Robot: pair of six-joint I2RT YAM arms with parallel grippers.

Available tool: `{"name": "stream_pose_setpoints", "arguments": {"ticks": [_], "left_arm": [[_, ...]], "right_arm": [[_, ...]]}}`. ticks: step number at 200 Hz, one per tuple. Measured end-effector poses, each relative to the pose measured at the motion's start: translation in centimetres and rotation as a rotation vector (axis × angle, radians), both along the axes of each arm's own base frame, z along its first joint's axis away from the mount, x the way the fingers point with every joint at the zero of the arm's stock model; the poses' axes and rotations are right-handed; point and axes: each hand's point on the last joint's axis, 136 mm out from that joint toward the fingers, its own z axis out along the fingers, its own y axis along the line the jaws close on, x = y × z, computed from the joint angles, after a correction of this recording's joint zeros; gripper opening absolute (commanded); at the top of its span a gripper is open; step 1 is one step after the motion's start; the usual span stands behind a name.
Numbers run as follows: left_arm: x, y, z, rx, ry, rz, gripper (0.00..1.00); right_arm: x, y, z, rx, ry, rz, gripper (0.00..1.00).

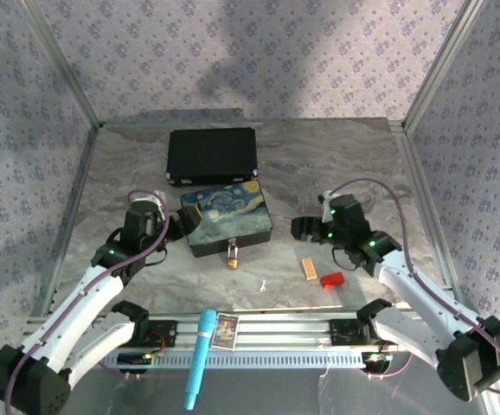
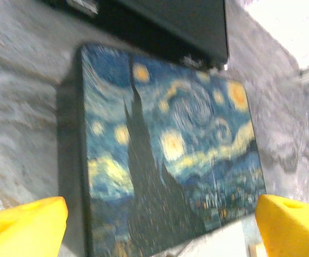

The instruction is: Unlock the padlock with the key

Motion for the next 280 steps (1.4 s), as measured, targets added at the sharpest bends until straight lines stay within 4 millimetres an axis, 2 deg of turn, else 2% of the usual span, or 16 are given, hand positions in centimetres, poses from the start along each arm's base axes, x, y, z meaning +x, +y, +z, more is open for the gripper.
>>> {"name": "stream_pose_setpoints", "arguments": {"ticks": [22,42,58,87,110,164,192,209,268,280], "left_arm": [[-2.0,-2.3,-0.8,-0.021,0.049,-0.072,0.86],[-3.5,-3.7,-1.6,-0.032,0.085,-0.119,0.83],[-4.1,-4.2,-2.2,-0.034,0.105,-0.131,0.82],[-4.7,-4.9,-2.7,-0.022,0.125,-0.141,0.82],[-4.9,-5.2,-2.8,-0.018,0.124,-0.146,0.82],[-5.2,-4.8,-4.2,-0.005,0.149,-0.123,0.82],[-5.2,-4.7,-4.2,-0.006,0.147,-0.114,0.82],[-5.1,-4.6,-4.2,-0.006,0.145,-0.107,0.82],[-5.1,-4.3,-4.8,0.001,0.157,-0.090,0.82],[-5.1,-4.3,-4.8,-0.001,0.158,-0.088,0.82]], "right_arm": [[-2.7,2.9,-1.7,-0.042,0.057,0.067,0.69],[-4.7,4.6,-3.4,-0.081,0.103,0.095,0.63],[-6.3,5.9,-4.9,-0.115,0.141,0.121,0.58],[-9.2,7.9,-8.2,-0.211,0.202,0.170,0.55],[-11.2,9.2,-9.9,-0.269,0.225,0.197,0.52],[-11.8,11.4,-11.3,-0.308,0.239,0.181,0.45],[-12.1,12.0,-11.8,-0.324,0.247,0.170,0.43],[-12.4,11.9,-12.1,-0.342,0.254,0.159,0.38],[-13.2,11.2,-13.3,-0.404,0.280,0.122,0.34],[-13.2,11.2,-13.3,-0.401,0.280,0.119,0.30]]}}
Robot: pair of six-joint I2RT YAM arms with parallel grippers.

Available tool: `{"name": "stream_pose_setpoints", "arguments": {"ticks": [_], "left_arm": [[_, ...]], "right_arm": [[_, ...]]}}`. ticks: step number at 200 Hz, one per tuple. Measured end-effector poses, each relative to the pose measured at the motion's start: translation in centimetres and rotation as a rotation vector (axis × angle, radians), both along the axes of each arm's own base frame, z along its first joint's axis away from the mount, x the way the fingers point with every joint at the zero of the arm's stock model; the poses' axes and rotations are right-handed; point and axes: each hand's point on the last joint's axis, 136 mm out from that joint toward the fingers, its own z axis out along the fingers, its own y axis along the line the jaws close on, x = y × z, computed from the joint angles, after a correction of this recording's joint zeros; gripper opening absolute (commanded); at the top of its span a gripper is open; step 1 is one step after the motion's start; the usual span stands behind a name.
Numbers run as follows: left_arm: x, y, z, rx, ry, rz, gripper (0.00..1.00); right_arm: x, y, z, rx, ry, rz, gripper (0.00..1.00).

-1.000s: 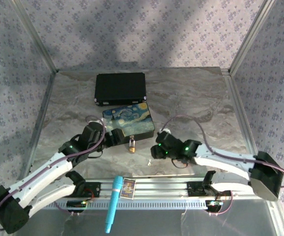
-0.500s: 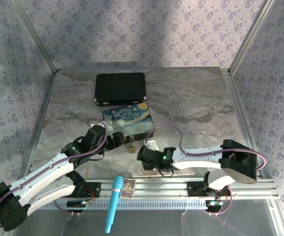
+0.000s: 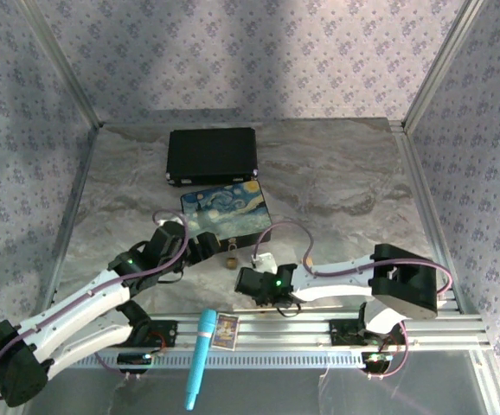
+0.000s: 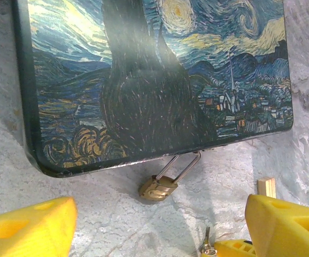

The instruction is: Unlock the padlock with the key

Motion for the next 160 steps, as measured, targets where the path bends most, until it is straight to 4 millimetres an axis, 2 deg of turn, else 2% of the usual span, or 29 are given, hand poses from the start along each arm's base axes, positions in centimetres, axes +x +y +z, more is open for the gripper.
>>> {"name": "stream_pose_setpoints", "arguments": {"ticks": [18,34,59,73,89,124,140,160], "left_arm": [[0.0,0.0,0.0,-0.001,0.001,0.005,0.82],[0.0,0.0,0.0,-0.002,0.002,0.007,0.82],[0.0,0.1,0.0,-0.002,0.002,0.007,0.82],[0.0,0.0,0.0,-0.003,0.002,0.008,0.79],[0.2,-0.2,0.2,-0.017,-0.008,0.010,0.72],[0.4,-1.4,0.8,-0.069,-0.048,-0.013,0.68],[0.2,-2.6,1.6,-0.105,-0.079,-0.044,0.63],[-0.2,-4.5,3.0,-0.159,-0.144,-0.100,0.61]], "right_arm": [[0.0,-0.2,-0.1,-0.008,-0.004,-0.007,0.25],[0.3,-0.5,-0.3,-0.011,-0.005,-0.015,0.16],[0.5,-1.0,-0.2,0.014,0.000,-0.018,0.10],[0.5,-1.1,-0.1,0.030,0.000,-0.007,0.00],[0.5,-1.2,0.0,0.051,0.007,0.012,0.00],[1.9,-2.9,0.5,0.108,0.011,0.036,0.00],[2.8,-3.5,1.6,0.170,0.004,0.045,0.00],[3.6,-2.8,4.0,0.274,-0.019,0.094,0.00]]}}
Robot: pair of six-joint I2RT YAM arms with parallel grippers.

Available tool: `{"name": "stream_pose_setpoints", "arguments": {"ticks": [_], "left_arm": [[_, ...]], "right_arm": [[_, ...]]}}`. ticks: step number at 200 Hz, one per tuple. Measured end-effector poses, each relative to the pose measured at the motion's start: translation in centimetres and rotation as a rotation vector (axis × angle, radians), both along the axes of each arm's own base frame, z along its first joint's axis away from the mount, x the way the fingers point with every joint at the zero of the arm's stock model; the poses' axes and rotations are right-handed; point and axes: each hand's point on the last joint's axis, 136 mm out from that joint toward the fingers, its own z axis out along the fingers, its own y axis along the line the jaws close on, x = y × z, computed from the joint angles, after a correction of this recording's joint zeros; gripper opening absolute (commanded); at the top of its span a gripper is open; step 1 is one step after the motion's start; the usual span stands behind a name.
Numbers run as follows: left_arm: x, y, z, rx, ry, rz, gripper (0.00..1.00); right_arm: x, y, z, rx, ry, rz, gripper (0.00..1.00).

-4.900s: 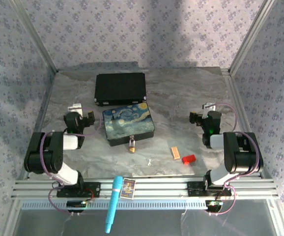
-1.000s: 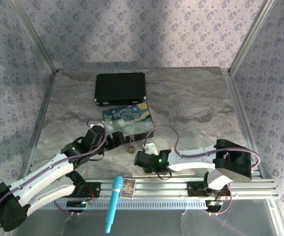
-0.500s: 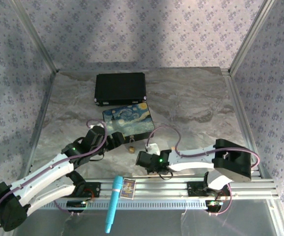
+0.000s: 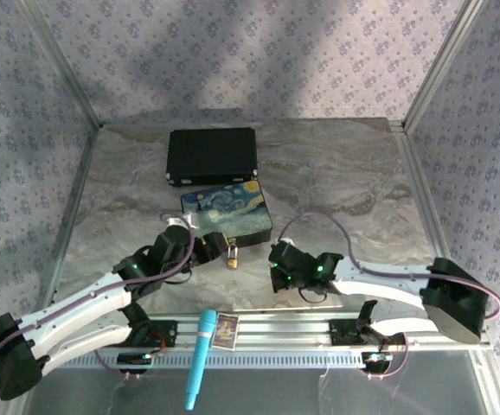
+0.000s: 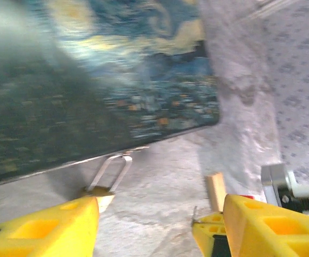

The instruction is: Unlock the padlock with the key

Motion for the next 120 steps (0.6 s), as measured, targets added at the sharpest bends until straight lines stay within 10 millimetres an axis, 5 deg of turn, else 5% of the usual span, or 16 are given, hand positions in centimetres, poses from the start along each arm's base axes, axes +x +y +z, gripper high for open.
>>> {"name": "stream_pose_setpoints", "arguments": {"ticks": [61,87,120], "left_arm": [[-0.2,-3.2,0.1,-0.015,-0.059,-0.081,0.59],[-0.5,-4.2,-0.7,0.011,-0.049,-0.115,0.43],[-0.5,-5.5,-0.4,-0.008,-0.051,-0.150,0.43]], "right_arm": [[0.6,2.8,5.4,0.196,-0.065,0.181,0.00],[0.3,4.2,7.1,0.264,-0.071,0.230,0.00],[0.2,4.9,8.2,0.306,-0.078,0.259,0.00]]}}
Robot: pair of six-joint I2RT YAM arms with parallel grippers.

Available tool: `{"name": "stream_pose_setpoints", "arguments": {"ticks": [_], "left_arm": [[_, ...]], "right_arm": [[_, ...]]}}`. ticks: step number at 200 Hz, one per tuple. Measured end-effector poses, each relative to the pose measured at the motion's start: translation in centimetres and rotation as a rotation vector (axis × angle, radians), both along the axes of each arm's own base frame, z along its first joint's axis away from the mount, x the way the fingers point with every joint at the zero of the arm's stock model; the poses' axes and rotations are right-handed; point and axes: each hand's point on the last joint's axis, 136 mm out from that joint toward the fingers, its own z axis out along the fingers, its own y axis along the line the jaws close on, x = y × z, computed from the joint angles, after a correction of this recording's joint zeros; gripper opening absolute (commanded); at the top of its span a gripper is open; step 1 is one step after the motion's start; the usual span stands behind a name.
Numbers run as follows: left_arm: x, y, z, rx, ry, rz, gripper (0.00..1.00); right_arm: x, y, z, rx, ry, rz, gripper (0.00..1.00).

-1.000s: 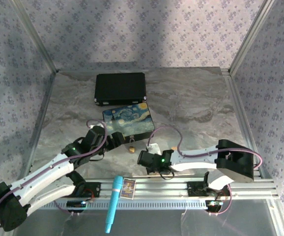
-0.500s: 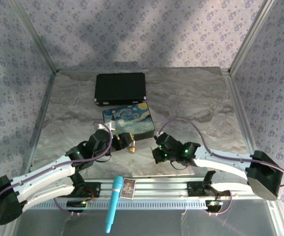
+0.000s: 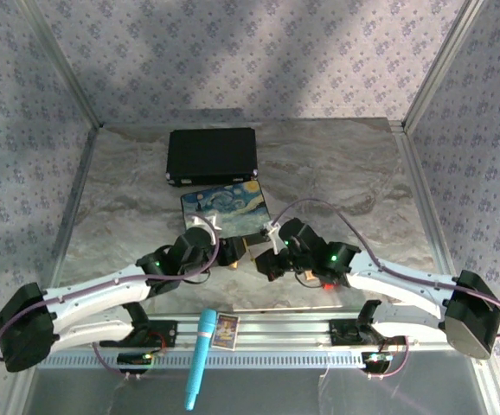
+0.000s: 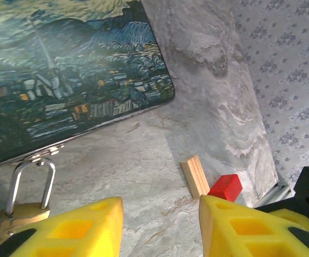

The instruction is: Unlock the padlock with the key

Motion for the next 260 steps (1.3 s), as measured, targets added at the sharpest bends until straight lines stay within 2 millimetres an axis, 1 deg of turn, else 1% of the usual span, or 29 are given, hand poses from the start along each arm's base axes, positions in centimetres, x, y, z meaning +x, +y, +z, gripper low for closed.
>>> {"name": "stream_pose_setpoints", "arguments": {"ticks": [25,72,82,99,106,122,141,181,194,205,232,238,244,248,258,260], "left_arm": [[-0.1,-1.0,0.7,-0.021,0.000,-0.025,0.44],[0.0,-1.1,1.8,-0.063,-0.006,-0.009,0.42],[0.0,-1.1,1.6,-0.063,0.001,-0.007,0.38],[-0.1,-1.4,1.3,-0.068,0.016,-0.016,0.25],[-0.1,-1.6,1.2,-0.073,0.023,-0.016,0.22],[-0.2,-1.7,1.2,-0.085,0.039,-0.017,0.20],[-0.3,-1.8,1.3,-0.090,0.040,-0.019,0.15],[-0.4,-1.8,1.5,-0.098,0.042,-0.025,0.12],[-0.4,-1.8,1.5,-0.096,0.040,-0.026,0.07],[-0.4,-1.7,1.4,-0.089,0.039,-0.024,0.00],[-0.4,-1.6,1.4,-0.084,0.034,-0.023,0.00],[-0.3,-1.6,1.5,-0.085,0.032,-0.023,0.00],[-0.3,-1.6,1.5,-0.083,0.031,-0.023,0.00],[-0.3,-1.6,1.4,-0.082,0.031,-0.023,0.00],[-0.2,-1.5,1.5,-0.085,0.031,-0.020,0.00],[-0.2,-1.5,1.5,-0.085,0.030,-0.020,0.00]], "right_arm": [[0.0,0.1,0.2,0.007,0.001,0.006,0.00],[0.1,0.2,0.3,0.016,-0.002,0.005,0.00],[0.1,0.2,0.4,0.020,-0.004,0.004,0.00],[0.3,0.3,0.6,0.027,-0.010,0.001,0.00],[0.4,0.3,0.7,0.029,-0.012,-0.001,0.00],[0.7,0.3,0.7,0.031,-0.019,-0.011,0.00],[1.2,0.2,1.0,0.041,-0.029,-0.024,0.00],[1.7,0.3,0.9,0.043,-0.034,-0.038,0.00],[1.8,0.3,0.8,0.042,-0.034,-0.040,0.00],[1.9,0.4,0.8,0.042,-0.035,-0.042,0.00],[1.9,0.4,0.8,0.046,-0.037,-0.042,0.00],[2.0,0.4,0.9,0.047,-0.038,-0.043,0.06],[2.0,0.4,0.9,0.047,-0.039,-0.044,0.17],[2.0,0.4,0.9,0.048,-0.039,-0.045,0.31],[2.2,0.2,1.0,0.051,-0.038,-0.054,0.69],[2.3,0.2,1.1,0.052,-0.040,-0.054,0.79]]}}
